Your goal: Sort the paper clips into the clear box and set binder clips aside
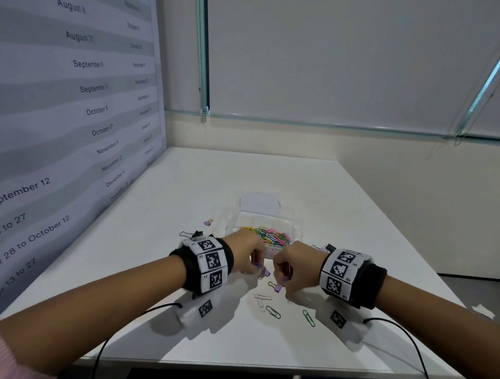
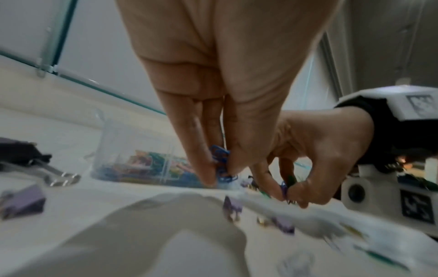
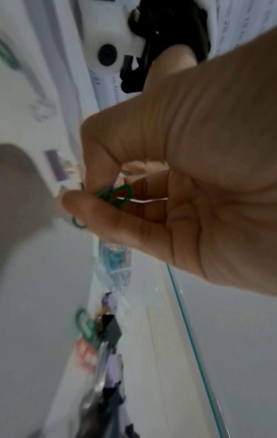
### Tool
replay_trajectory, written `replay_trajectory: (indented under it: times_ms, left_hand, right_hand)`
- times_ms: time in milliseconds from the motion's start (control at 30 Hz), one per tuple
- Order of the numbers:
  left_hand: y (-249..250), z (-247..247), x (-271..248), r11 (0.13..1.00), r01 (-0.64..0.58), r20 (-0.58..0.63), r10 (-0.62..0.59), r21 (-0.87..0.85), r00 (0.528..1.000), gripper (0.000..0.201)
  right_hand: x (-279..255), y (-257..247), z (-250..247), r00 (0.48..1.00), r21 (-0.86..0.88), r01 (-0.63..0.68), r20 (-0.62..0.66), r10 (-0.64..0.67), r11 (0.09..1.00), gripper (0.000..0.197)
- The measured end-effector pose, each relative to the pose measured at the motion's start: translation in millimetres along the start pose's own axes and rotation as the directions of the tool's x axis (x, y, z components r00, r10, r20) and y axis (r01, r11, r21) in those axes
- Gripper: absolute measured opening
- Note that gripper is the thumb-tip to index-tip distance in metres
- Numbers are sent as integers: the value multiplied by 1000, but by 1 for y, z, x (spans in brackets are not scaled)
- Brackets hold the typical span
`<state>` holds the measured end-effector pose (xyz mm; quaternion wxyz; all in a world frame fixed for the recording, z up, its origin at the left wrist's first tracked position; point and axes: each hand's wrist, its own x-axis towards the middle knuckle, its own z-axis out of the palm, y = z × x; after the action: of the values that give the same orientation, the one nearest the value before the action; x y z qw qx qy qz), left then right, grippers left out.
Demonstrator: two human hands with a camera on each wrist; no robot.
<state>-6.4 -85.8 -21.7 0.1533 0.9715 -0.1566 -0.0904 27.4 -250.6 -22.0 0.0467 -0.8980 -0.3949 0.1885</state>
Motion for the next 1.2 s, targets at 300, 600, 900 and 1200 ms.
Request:
replay_trajectory:
  times_ms: [300, 600, 900, 1200]
  left_hand:
    - [-8, -34, 24, 992, 94, -229, -110, -82, 967, 24]
    - [-4, -21, 12, 995, 83, -156, -74, 54, 985, 26]
    - [11, 10, -21, 997, -46, 221, 30, 67, 975, 38]
    - [17, 26, -15, 1000, -19, 219, 23, -22, 976, 23]
  right_hand:
    - [31, 4, -53, 924, 163, -22, -373, 82, 986, 12]
    - [1, 9, -32, 981, 10, -18, -195, 20, 1000, 8]
    - [-43, 23, 4, 986, 51, 51, 159, -59, 997, 43]
    - [-33, 16, 16, 996, 107, 66, 58, -72, 992, 24]
